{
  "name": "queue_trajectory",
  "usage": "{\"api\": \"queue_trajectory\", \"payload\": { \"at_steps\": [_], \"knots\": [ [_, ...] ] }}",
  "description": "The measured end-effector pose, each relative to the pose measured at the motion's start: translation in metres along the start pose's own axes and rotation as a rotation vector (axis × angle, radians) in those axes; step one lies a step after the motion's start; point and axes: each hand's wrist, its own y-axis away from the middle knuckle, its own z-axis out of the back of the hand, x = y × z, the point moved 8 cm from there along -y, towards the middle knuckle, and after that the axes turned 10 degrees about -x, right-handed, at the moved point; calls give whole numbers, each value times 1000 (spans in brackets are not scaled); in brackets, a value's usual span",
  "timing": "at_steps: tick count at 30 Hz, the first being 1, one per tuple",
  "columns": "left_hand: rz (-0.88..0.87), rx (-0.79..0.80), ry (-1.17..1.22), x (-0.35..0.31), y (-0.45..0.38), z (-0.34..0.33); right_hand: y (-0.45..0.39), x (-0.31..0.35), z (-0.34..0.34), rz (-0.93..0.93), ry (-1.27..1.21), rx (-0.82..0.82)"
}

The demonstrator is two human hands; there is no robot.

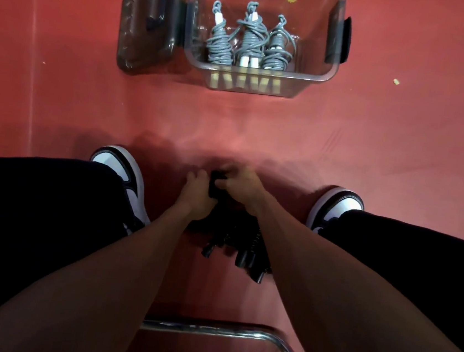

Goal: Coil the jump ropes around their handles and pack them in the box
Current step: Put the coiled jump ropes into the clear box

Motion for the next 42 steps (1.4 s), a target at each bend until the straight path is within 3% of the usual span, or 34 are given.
{"api": "queue_trajectory", "payload": {
  "at_steps": [5,12,17,25,32,42],
  "knots": [
    [64,-152,246,-27,-22,41,-5,38,19,-99,-399,-19],
    [-29,-289,448,-84,-21,108,-4,89,71,-62,-489,-129],
    [-77,-372,555,-122,-13,166,14,148,110,100,-596,-110],
    [-80,-416,783,-156,-24,238,28,222,146,299,-505,-61],
    [-86,-428,842,-167,-57,251,-8,233,151,293,-541,-175],
    [-98,-467,751,-165,-97,247,-62,228,135,245,-493,-230]
  ]
}}
